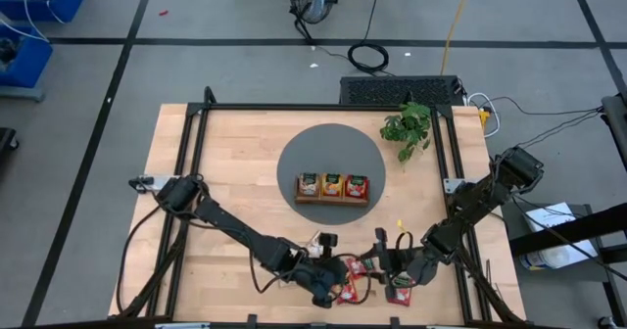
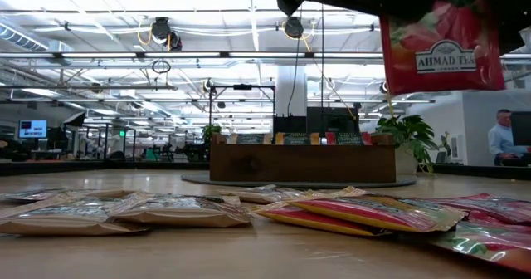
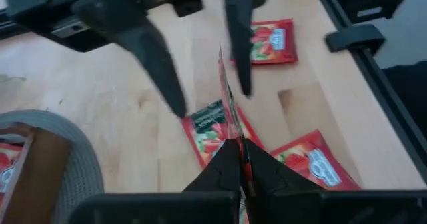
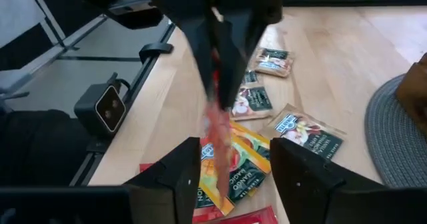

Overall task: Pick & Place Tea
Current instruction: Put the red tea bag into the right slot of the wooden organizer

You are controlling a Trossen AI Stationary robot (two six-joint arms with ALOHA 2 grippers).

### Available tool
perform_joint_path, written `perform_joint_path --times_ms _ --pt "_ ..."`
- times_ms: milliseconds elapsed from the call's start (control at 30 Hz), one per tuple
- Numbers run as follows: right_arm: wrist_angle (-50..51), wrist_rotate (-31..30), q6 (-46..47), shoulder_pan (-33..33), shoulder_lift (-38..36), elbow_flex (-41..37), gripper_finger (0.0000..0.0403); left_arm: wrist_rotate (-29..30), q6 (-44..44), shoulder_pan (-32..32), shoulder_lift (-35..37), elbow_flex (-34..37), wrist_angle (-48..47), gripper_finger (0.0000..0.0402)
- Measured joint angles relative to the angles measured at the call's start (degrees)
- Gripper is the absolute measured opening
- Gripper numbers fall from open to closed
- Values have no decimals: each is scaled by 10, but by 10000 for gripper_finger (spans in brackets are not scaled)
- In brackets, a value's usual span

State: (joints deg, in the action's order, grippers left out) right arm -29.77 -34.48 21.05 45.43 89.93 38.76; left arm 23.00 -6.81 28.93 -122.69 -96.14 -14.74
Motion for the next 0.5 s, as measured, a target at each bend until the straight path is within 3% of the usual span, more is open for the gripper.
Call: perform_joint_path --times_ms 233,500 --pt "0 1 -9 -4 0 0 107 0 -12 -13 0 0 0 4" --pt "-6 2 -35 -17 0 0 8 -5 -12 -14 0 0 0 4"
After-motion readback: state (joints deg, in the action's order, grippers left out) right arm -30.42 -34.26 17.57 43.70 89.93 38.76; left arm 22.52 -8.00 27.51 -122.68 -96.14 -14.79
